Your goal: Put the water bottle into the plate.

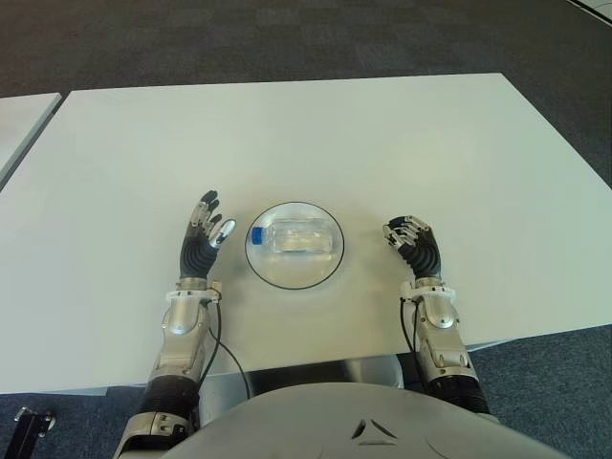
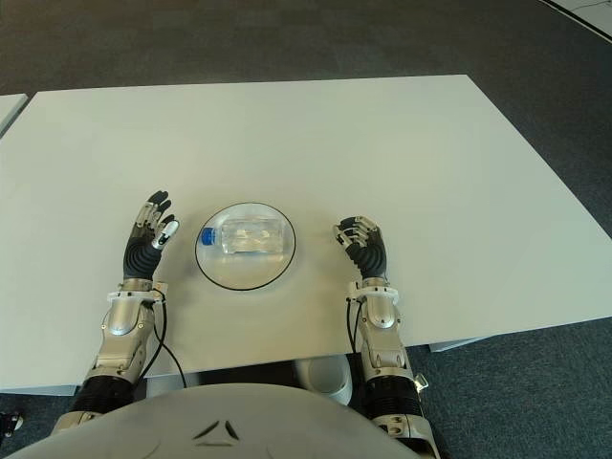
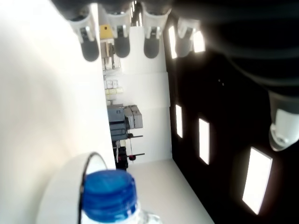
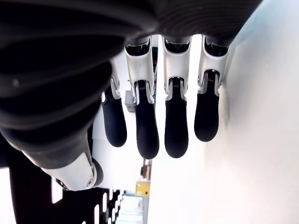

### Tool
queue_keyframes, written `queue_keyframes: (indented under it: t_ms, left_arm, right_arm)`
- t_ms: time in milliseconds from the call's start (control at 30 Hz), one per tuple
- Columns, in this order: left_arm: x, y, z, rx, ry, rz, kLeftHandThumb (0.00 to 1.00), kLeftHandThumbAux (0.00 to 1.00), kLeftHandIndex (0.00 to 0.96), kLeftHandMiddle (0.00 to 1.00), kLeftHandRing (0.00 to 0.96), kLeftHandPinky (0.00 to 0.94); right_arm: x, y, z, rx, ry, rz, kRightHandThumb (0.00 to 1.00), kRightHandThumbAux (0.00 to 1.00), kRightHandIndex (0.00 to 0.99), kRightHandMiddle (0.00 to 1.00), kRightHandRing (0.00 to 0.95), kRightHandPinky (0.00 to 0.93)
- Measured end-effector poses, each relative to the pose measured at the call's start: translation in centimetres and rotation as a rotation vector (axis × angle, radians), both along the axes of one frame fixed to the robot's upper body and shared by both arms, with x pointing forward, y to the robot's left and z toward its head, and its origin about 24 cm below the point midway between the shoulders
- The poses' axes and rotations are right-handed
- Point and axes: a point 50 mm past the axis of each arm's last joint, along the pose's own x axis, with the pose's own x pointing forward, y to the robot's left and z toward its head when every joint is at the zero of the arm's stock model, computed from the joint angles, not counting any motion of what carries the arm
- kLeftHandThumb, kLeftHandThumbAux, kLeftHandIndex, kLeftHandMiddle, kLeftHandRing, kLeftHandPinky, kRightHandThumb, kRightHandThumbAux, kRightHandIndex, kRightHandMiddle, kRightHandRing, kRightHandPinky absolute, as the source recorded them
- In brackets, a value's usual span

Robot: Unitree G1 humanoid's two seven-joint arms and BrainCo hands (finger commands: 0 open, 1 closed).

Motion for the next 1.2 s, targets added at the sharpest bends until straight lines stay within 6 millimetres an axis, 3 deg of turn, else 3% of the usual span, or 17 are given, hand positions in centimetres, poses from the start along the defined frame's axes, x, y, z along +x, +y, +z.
queue_keyframes:
  t_ms: [133, 467, 533, 633, 733, 1200]
  left_arm:
    - [-0.3, 0.1, -0.4, -0.041, 0.025, 0.028, 0.143, 0.552, 0.257, 0.323, 0.389, 0.476]
    - [-1.0, -0.3, -1.2, -0.127, 0.098, 0.084, 0.139, 0.747, 0.455, 0.496, 0.502, 0.542]
    - [-1.0, -0.2, -1.2, -0.136, 0.097, 0.095, 0.156, 0.809, 0.506, 0.575, 0.574, 0.599]
    - [-1.0, -0.3, -1.2, -0.159, 0.094, 0.115, 0.518, 0.747, 0.458, 0.634, 0.628, 0.643]
    - [-1.0, -0.4, -1.2, -0.177, 0.09, 0.128, 0.639, 0.726, 0.443, 0.67, 0.66, 0.671]
    - [-1.6, -0.8, -1.5, -0.18, 0.098, 0.146, 0.701, 0.72, 0.435, 0.73, 0.714, 0.718]
  right_arm:
    - [0.0, 0.1, 0.0, 0.002, 0.0, 0.005, 0.704, 0.73, 0.43, 0.509, 0.522, 0.53]
    - [0.0, 0.0, -0.1, -0.004, 0.006, 0.004, 0.705, 0.729, 0.43, 0.512, 0.518, 0.507]
    - [0.0, 0.0, -0.1, -0.005, 0.006, 0.004, 0.705, 0.729, 0.43, 0.518, 0.523, 0.527]
    - [0.0, 0.0, -0.1, -0.005, 0.007, 0.005, 0.705, 0.729, 0.43, 0.521, 0.527, 0.528]
    - [0.1, 0.0, -0.1, -0.005, 0.007, 0.009, 0.705, 0.729, 0.43, 0.519, 0.527, 0.521]
    - [0.2, 0.0, -0.2, -0.007, 0.009, 0.021, 0.702, 0.73, 0.428, 0.52, 0.522, 0.508]
